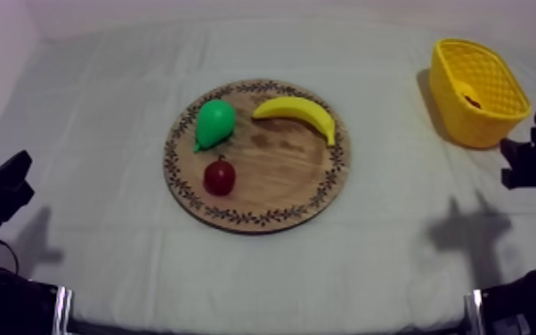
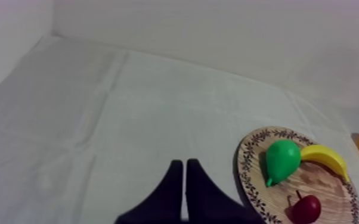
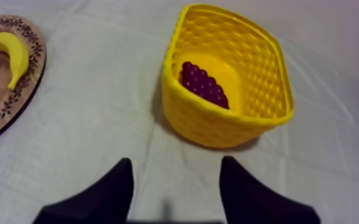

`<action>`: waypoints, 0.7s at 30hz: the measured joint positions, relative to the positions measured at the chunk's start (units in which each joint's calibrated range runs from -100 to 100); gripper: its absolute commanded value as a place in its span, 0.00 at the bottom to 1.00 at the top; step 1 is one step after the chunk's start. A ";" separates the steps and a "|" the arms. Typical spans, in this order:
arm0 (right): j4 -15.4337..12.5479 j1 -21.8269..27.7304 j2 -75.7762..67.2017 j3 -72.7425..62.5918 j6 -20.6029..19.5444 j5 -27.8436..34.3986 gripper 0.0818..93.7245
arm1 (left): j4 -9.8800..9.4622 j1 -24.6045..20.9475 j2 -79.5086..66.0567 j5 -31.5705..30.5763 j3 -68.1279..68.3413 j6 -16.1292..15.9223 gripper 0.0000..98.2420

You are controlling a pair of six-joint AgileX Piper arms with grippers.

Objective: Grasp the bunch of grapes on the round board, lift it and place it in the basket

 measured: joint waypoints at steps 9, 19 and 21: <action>-1.23 -1.42 -12.51 7.84 0.94 2.46 0.22 | 0.00 0.00 0.00 0.00 0.00 0.00 0.00; -4.66 -1.16 -22.28 14.27 2.12 2.35 0.06 | 0.00 0.00 0.00 0.00 0.00 0.00 0.00; -5.21 -0.96 -23.51 14.61 1.47 1.45 0.04 | 0.00 0.00 0.00 0.00 0.00 0.00 0.00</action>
